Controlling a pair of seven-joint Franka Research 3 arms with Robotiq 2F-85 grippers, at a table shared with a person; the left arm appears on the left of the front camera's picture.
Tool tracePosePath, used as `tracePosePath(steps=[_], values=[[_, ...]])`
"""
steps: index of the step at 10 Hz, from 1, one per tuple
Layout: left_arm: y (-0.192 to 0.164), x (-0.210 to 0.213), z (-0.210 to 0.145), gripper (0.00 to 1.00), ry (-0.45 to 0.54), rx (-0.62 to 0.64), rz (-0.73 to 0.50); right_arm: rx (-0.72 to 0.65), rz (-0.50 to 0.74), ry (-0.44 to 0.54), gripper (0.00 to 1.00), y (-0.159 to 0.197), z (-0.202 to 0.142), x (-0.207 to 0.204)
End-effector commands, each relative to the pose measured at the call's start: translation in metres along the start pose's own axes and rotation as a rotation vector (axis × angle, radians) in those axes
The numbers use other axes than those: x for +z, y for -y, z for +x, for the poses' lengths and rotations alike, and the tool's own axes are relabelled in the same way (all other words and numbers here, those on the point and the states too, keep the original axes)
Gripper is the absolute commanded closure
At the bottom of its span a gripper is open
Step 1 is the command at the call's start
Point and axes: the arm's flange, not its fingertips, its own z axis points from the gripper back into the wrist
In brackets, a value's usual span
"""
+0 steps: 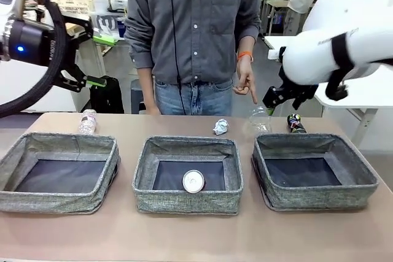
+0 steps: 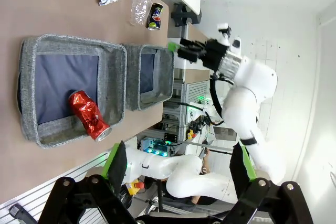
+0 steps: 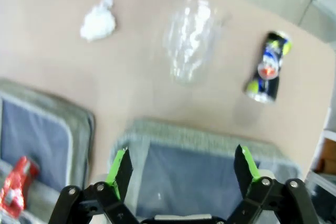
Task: Sort the waste into the appropriate baskets.
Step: Pick up the waste item pointed out by the person.
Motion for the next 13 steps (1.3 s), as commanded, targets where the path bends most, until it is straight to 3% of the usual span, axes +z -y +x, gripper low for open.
tracePosePath(steps=[1, 2, 3, 6, 13], values=[[-0.001, 0.001, 0.0, 0.0, -0.003, -0.02, -0.003, -0.083, -0.034, 0.064, 0.0, -0.007, 0.013, -0.018], [-0.001, 0.001, 0.0, 0.0, -0.003, -0.02, -0.003, -0.131, 0.003, 0.099, 0.0, -0.002, 0.01, 0.0], [-0.001, 0.001, 0.0, 0.0, -0.003, -0.02, -0.003, -0.039, 0.004, 0.026, 0.0, -0.001, 0.01, -0.017], [-0.001, 0.001, 0.0, 0.0, -0.003, -0.02, -0.003, -0.072, 0.009, 0.045, 0.0, 0.0, 0.013, -0.019], [-0.001, 0.001, 0.0, 0.0, -0.003, -0.02, -0.003, -0.238, -0.042, -0.028, 0.0, -0.003, 0.064, -0.094]])
